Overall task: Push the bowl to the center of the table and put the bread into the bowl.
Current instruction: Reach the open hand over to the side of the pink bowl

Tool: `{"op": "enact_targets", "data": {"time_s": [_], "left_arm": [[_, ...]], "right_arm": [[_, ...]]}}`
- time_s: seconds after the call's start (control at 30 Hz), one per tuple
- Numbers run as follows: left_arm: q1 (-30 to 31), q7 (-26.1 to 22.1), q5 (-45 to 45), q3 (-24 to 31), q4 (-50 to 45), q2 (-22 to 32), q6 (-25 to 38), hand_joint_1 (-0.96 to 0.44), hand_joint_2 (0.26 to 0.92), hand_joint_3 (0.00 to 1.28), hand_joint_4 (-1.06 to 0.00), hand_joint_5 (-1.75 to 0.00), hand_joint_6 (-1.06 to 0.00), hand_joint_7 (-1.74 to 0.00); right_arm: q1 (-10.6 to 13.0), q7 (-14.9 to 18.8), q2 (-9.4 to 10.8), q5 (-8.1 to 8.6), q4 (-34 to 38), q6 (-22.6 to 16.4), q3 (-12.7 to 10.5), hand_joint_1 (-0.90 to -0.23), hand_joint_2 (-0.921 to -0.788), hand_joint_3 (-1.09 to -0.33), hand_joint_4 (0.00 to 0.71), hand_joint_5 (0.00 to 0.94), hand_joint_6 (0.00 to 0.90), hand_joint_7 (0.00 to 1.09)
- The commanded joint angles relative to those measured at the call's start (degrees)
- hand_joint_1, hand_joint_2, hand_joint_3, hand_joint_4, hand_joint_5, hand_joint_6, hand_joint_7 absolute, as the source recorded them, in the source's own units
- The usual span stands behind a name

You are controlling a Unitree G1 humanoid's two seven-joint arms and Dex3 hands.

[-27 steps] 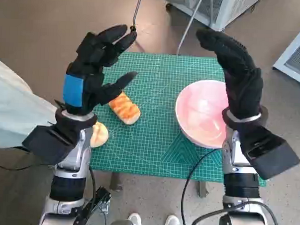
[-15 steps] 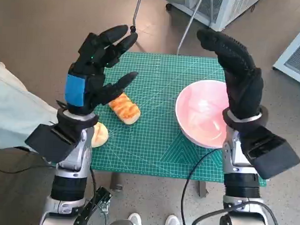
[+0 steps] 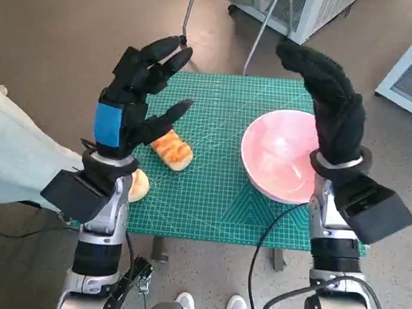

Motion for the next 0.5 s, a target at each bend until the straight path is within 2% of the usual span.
{"op": "enact_targets", "data": {"time_s": [0.03,0.1,0.2,0.4,0.5], "left_arm": [[-0.2,0.5,0.3,-0.2,-0.5,-0.2,0.3,-0.24,0.921,0.12,-0.69,-0.04,-0.33,-0.60],[0.0,0.6,0.4,-0.1,-0.6,-0.2,0.4,-0.24,0.921,0.12,-0.69,-0.04,-0.33,-0.59],[0.2,0.7,0.4,-0.1,-0.8,-0.2,0.4,-0.24,0.921,0.12,-0.68,-0.03,-0.33,-0.59],[0.2,0.8,0.4,-0.1,-0.8,-0.2,0.5,-0.25,0.921,0.12,-0.68,-0.03,-0.34,-0.58],[0.7,0.9,0.1,-0.1,-0.8,-0.5,0.4,-0.25,0.921,0.12,-0.67,-0.02,-0.35,-0.57]], "right_arm": [[0.0,1.9,-2.4,2.21,4.3,-0.4,-2.4,-0.659,-0.921,-0.788,0.266,0.005,-0.001,0.77],[-0.4,2.5,-3.3,3.11,6.5,-0.7,-3.5,-0.656,-0.921,-0.788,0.261,0.003,-0.001,0.76],[-1.2,2.3,-4.6,3.44,10.2,-1.6,-5.2,-0.652,-0.921,-0.790,0.251,0.001,-0.001,0.76],[-1.9,3.0,-4.7,3.72,12.2,-2.8,-5.7,-0.649,-0.921,-0.794,0.246,0.000,-0.001,0.75],[-2.2,-5.2,-8.2,-0.81,21.1,-4.5,-8.6,-0.609,-0.921,-0.829,0.245,0.000,-0.001,0.73]]}}
